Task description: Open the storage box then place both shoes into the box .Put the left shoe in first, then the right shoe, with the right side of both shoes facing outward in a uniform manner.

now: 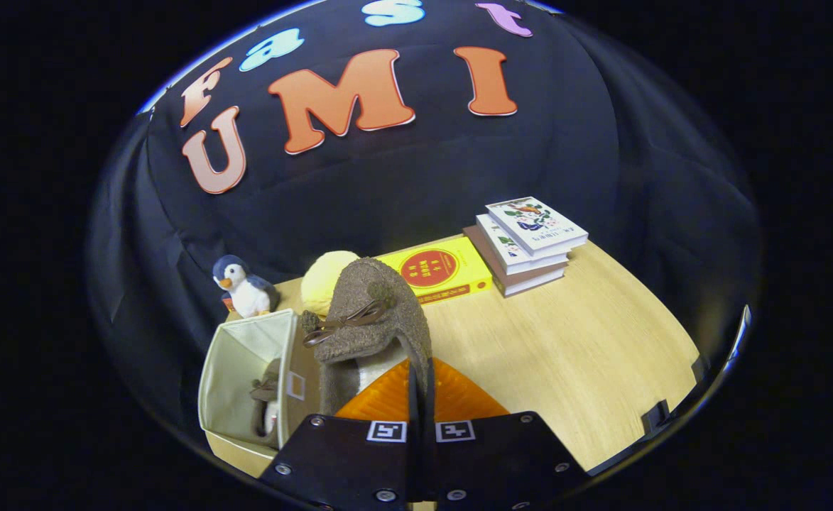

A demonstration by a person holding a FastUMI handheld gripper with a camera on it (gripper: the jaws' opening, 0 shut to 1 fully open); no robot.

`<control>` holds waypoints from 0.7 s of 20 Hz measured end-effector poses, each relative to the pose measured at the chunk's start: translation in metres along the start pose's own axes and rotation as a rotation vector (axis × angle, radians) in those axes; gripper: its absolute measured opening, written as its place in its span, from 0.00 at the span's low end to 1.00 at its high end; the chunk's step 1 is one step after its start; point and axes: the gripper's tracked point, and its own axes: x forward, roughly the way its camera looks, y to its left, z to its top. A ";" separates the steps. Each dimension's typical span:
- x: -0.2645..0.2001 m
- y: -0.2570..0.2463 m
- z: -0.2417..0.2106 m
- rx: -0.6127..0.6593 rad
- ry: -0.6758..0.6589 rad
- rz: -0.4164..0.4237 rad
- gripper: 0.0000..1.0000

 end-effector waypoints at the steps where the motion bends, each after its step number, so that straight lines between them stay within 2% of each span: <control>1: -0.003 0.015 0.001 0.002 -0.004 0.010 0.01; 7: -0.014 0.097 -0.006 0.029 -0.007 0.076 0.01; 14: -0.010 0.138 -0.035 0.057 0.043 0.112 0.01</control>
